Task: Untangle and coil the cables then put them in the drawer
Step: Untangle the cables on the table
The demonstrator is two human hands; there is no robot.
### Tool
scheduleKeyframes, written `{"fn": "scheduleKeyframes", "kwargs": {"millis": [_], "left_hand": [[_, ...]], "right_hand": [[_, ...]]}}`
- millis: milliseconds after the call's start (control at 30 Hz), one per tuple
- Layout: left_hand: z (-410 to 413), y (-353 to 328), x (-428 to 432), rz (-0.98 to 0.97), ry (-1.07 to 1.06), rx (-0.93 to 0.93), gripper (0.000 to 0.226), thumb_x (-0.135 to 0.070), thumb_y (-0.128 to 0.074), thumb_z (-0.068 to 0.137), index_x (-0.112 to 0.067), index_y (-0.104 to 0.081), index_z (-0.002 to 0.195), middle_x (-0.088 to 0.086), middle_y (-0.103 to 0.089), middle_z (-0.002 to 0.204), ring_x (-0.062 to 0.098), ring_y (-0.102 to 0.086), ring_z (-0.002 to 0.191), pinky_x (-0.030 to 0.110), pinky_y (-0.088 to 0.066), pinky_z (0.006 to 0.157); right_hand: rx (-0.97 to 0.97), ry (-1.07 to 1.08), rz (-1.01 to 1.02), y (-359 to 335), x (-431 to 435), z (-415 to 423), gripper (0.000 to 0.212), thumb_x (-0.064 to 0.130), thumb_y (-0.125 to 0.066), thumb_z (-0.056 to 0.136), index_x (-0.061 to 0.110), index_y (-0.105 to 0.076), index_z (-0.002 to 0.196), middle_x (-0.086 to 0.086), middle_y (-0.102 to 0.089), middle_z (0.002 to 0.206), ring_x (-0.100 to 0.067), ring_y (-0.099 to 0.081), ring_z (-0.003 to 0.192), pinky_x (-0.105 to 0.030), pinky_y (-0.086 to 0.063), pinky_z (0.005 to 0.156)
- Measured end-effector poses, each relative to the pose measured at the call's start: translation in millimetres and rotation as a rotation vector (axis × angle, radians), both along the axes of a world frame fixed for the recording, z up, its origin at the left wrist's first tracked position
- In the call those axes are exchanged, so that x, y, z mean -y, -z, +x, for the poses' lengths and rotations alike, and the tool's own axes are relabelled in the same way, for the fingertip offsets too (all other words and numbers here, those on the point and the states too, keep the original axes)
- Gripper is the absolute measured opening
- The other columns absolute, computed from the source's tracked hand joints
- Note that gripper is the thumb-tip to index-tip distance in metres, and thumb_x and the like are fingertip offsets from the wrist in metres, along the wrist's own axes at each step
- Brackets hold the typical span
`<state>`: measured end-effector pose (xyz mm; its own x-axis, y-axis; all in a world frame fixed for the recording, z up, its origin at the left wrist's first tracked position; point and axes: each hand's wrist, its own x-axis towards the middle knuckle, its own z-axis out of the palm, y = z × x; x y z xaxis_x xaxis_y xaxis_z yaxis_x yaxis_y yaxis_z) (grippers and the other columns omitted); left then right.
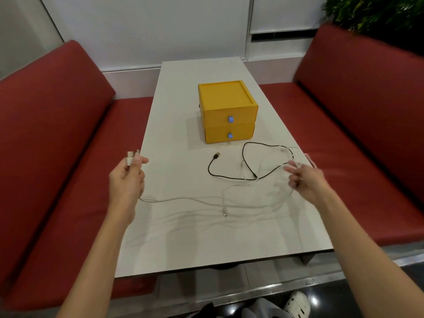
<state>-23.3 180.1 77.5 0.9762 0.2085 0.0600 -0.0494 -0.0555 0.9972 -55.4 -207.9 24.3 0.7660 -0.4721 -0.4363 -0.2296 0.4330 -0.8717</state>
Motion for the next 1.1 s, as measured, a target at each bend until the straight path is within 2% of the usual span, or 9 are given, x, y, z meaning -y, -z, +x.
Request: {"fn": "scheduleKeyframes", "kwargs": {"millis": [67, 133, 233, 367, 500, 667, 800, 933, 1100], "left_hand": [[8.2, 10.4, -19.0, 0.09, -0.006, 0.007, 0.027, -0.031, -0.047, 0.101, -0.017, -0.061, 0.083, -0.008, -0.03, 0.051, 0.002, -0.022, 0.039, 0.017, -0.019, 0.036], [18.7, 25.7, -36.5, 0.228, -0.003, -0.018, 0.031, -0.034, -0.045, 0.101, -0.017, -0.059, 0.078, -0.01, -0.034, 0.049, 0.005, -0.026, 0.04, 0.022, -0.022, 0.041], [34.2, 49.2, -53.5, 0.401, -0.014, -0.086, 0.035, -0.039, -0.045, 0.099, -0.016, -0.056, 0.074, -0.005, -0.041, 0.054, 0.015, -0.033, 0.049, 0.031, -0.027, 0.05], [43.8, 74.2, -65.6, 0.658, 0.016, -0.167, 0.033, -0.033, -0.044, 0.099, -0.014, -0.056, 0.077, 0.0, -0.052, 0.067, 0.026, -0.049, 0.069, 0.036, -0.036, 0.065], [44.6, 88.4, -59.3, 0.759, 0.095, -0.237, 0.029, -0.029, -0.041, 0.099, -0.012, -0.058, 0.083, 0.002, -0.056, 0.073, 0.028, -0.051, 0.074, 0.035, -0.035, 0.064], [44.6, 95.9, -72.8, 0.887, 0.131, -0.289, 0.032, -0.035, -0.037, 0.1, -0.016, -0.056, 0.082, 0.003, -0.059, 0.076, 0.027, -0.055, 0.074, 0.036, -0.039, 0.064], [36.5, 98.5, -91.6, 0.934, 0.102, -0.29, 0.033, -0.033, -0.04, 0.1, -0.013, -0.051, 0.077, 0.005, -0.055, 0.068, 0.03, -0.052, 0.07, 0.037, -0.035, 0.06], [36.4, 96.3, -82.8, 0.784, 0.06, -0.283, 0.032, -0.033, -0.043, 0.1, -0.011, -0.055, 0.08, 0.003, -0.054, 0.076, 0.027, -0.05, 0.074, 0.036, -0.037, 0.067], [44.8, 54.0, -56.1, 0.101, 0.026, -0.35, 0.03, -0.035, -0.048, 0.1, -0.017, -0.052, 0.076, -0.008, -0.033, 0.049, 0.003, -0.023, 0.034, 0.014, -0.017, 0.034]], "right_hand": [[0.011, 0.018, 0.094, -13.0, 22.5, 3.9, 0.014, 0.006, -0.038, 0.098, 0.008, -0.05, 0.091, -0.003, -0.063, 0.072, -0.004, -0.028, 0.028, -0.013, -0.026, 0.032], [-0.03, -0.052, 0.104, -22.9, 36.6, 8.4, 0.029, 0.024, -0.035, 0.103, 0.007, -0.051, 0.086, 0.0, -0.064, 0.061, -0.004, -0.024, 0.027, -0.012, -0.024, 0.031], [-0.124, -0.164, 0.009, -32.2, 44.0, 20.5, 0.038, 0.035, -0.031, 0.104, 0.005, -0.054, 0.101, -0.001, -0.058, 0.06, -0.006, -0.025, 0.028, -0.014, -0.03, 0.033], [-0.21, -0.18, -0.203, -42.3, 49.5, 35.9, 0.033, 0.035, -0.032, 0.103, 0.007, -0.05, 0.107, -0.003, -0.051, 0.07, -0.007, -0.025, 0.029, -0.017, -0.033, 0.037], [-0.218, -0.244, -0.405, -53.5, 49.8, 43.3, 0.021, 0.014, -0.045, 0.099, 0.006, -0.064, 0.104, 0.001, -0.049, 0.068, -0.007, -0.033, 0.037, -0.025, -0.038, 0.048], [0.002, -0.137, -0.139, -74.0, 55.7, 53.0, 0.024, -0.002, -0.037, 0.095, 0.005, -0.059, 0.09, -0.002, -0.051, 0.073, -0.007, -0.042, 0.047, -0.026, -0.044, 0.056], [0.051, 0.084, 0.008, -89.5, 82.1, 52.1, 0.022, 0.006, -0.037, 0.099, 0.01, -0.053, 0.084, 0.002, -0.045, 0.067, -0.006, -0.036, 0.04, -0.023, -0.041, 0.051], [0.024, 0.053, -0.029, -79.1, 82.2, 47.6, 0.021, 0.016, -0.047, 0.098, 0.015, -0.053, 0.078, 0.004, -0.05, 0.058, -0.004, -0.03, 0.036, -0.017, -0.031, 0.038], [0.045, -0.204, 0.097, -40.9, 60.8, 29.6, 0.029, 0.04, -0.042, 0.098, 0.018, -0.06, 0.096, 0.012, -0.031, 0.039, -0.001, -0.025, 0.029, -0.014, -0.013, 0.029]]}}
